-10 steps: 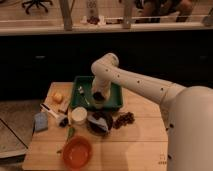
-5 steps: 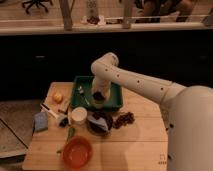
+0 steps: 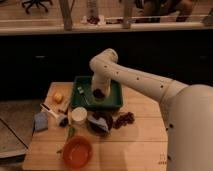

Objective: Stack cups into tray

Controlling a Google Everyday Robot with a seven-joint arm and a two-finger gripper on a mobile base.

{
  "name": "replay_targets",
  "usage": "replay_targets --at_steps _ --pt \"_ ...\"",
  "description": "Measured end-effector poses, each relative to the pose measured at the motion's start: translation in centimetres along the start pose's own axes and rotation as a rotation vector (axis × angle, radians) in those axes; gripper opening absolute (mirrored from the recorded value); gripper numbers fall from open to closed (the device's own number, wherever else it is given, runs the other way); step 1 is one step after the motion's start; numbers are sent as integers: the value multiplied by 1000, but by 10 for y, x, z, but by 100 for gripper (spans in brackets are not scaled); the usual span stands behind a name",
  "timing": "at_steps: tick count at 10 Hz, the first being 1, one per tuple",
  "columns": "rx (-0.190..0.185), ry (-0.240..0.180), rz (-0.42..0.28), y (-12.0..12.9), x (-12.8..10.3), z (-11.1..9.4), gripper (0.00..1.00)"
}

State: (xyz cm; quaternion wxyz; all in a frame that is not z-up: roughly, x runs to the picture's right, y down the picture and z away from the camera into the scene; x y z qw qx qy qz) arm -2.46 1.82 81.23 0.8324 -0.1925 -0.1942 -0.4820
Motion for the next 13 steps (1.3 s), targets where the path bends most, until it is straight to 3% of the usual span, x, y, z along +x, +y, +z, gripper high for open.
replay_targets --at_steps 7,13 --pt "14 17 42 -5 27 11 0" --pt "-24 -25 158 9 61 63 0"
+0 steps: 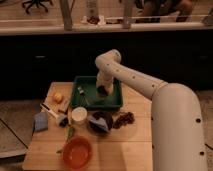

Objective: Stack cups into tray

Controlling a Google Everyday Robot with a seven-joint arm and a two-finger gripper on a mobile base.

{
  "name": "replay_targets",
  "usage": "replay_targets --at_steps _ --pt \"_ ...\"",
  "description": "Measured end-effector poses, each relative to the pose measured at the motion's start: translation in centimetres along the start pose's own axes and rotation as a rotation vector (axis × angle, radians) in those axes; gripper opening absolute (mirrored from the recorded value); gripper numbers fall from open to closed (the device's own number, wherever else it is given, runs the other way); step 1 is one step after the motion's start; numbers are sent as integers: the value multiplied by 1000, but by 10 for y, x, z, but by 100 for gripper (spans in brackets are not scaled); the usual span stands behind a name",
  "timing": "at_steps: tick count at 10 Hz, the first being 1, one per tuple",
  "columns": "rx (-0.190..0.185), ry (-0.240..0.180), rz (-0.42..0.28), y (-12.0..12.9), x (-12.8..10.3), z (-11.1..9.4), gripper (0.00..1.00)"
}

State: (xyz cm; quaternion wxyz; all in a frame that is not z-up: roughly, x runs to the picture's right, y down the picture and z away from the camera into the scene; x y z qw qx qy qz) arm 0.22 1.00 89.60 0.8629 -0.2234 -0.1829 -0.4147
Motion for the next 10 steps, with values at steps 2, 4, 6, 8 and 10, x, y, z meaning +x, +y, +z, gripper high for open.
replay_targets --at_steps 2,4,6,8,10 --pt "-14 -15 39 6 6 10 10" --pt "-20 -29 60 7 7 17 31" --pt "-24 -38 66 7 6 21 49" --pt "-31 -46 67 8 4 24 72" --pt "-32 -50 65 8 2 25 80"
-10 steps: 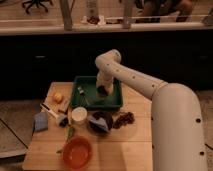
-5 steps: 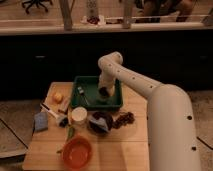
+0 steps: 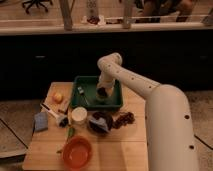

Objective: Stack cups into tray

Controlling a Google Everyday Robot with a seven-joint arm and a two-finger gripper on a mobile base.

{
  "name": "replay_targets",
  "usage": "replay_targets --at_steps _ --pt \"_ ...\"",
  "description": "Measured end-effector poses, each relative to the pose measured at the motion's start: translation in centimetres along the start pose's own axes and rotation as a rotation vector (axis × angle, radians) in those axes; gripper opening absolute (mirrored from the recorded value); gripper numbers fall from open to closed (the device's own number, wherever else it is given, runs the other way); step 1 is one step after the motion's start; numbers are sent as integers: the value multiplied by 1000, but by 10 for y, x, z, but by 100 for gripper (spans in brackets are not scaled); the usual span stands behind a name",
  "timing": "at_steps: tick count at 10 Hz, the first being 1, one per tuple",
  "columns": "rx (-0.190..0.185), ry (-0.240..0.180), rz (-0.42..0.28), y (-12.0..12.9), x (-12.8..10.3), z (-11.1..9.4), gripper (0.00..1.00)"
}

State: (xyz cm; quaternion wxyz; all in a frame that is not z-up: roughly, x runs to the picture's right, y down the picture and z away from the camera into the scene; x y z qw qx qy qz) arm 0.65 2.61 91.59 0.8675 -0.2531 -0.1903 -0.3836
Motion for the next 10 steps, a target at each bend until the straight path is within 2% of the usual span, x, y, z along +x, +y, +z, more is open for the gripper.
replay_targets --at_steps 10 --pt "-13 -2 -17 3 -2 -7 80"
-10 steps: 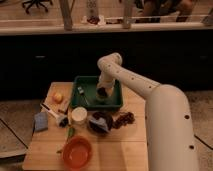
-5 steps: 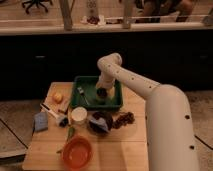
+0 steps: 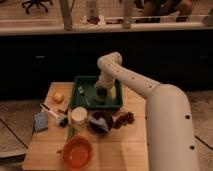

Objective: Stack cups into tray

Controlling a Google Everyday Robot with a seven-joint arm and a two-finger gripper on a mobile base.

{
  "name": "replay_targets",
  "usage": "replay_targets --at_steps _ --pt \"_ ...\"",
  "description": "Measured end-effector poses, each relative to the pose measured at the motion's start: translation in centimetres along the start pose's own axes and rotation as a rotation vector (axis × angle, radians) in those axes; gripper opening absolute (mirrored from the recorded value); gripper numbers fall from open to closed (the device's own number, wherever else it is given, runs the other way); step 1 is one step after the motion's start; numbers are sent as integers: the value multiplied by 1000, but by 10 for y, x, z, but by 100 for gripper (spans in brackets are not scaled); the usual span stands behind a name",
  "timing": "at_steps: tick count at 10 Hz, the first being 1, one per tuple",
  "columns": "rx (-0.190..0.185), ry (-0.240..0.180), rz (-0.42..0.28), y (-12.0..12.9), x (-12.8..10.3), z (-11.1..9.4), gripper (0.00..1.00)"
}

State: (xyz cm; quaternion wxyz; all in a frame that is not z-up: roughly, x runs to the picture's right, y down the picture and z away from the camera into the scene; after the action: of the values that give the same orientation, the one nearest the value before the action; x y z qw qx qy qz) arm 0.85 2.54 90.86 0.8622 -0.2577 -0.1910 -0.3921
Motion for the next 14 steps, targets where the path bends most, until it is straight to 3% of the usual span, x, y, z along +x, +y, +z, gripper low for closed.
replay_targets --at_steps 7,14 --pt "62 52 -36 -6 -1 -15 80" --pt "64 55 -37 -6 0 -16 80"
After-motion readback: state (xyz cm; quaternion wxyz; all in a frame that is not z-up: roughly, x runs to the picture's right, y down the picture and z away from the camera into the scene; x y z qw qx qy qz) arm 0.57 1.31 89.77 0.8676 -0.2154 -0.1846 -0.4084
